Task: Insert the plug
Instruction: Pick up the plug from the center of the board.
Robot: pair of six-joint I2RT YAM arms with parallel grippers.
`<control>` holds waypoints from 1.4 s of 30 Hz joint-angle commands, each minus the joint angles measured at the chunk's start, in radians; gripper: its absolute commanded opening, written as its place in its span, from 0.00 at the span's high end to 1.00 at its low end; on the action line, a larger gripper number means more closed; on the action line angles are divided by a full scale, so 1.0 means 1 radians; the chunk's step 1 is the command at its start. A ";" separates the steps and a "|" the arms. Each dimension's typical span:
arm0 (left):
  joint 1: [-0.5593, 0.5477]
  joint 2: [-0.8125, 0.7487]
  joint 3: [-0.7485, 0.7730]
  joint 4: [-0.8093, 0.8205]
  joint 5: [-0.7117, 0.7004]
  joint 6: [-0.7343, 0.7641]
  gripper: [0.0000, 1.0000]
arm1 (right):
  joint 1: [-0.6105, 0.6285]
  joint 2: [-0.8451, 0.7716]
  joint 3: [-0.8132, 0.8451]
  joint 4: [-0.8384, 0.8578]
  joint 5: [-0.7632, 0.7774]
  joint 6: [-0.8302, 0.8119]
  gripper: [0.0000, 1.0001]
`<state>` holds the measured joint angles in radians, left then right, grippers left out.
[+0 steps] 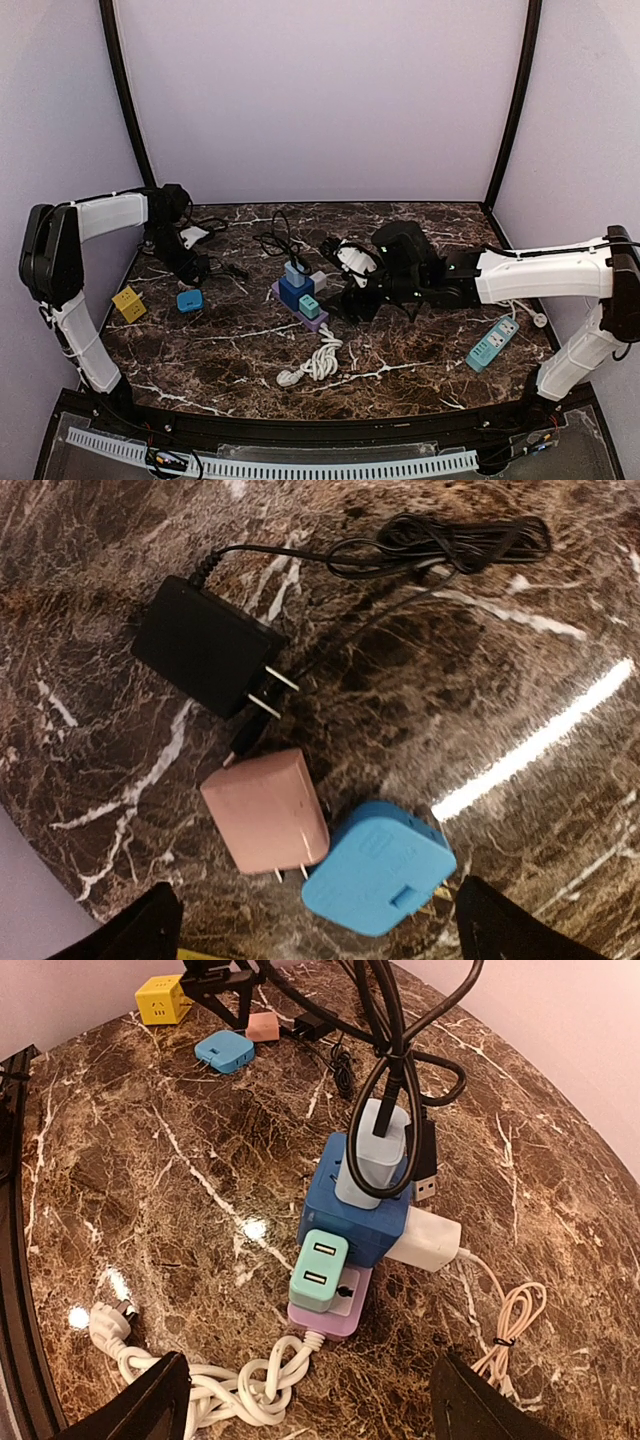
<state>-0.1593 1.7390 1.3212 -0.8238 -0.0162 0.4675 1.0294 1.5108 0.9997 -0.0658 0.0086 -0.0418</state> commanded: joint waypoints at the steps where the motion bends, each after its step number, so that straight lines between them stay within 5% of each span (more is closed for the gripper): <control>1: 0.011 0.096 0.020 0.114 -0.029 -0.065 0.06 | 0.014 -0.026 -0.013 0.035 0.028 0.041 0.18; 18: 0.092 0.216 -0.006 0.183 0.049 -0.057 0.45 | 0.041 0.034 0.027 0.037 0.069 0.067 0.17; 25: 0.094 0.182 0.019 0.108 0.099 -0.065 0.97 | 0.045 0.016 0.024 0.034 0.086 0.075 0.17; 35: 0.093 -0.156 0.187 -0.066 0.257 -0.237 0.99 | 0.083 -0.128 0.001 0.125 0.313 0.137 0.19; 42: 0.093 -0.484 0.291 0.008 0.381 -0.363 0.99 | 0.179 -0.119 0.047 0.458 0.434 0.019 0.20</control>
<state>-0.0673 1.4158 1.5810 -0.8104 0.2497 0.2146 1.1645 1.3746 1.0077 0.1387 0.3519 0.0509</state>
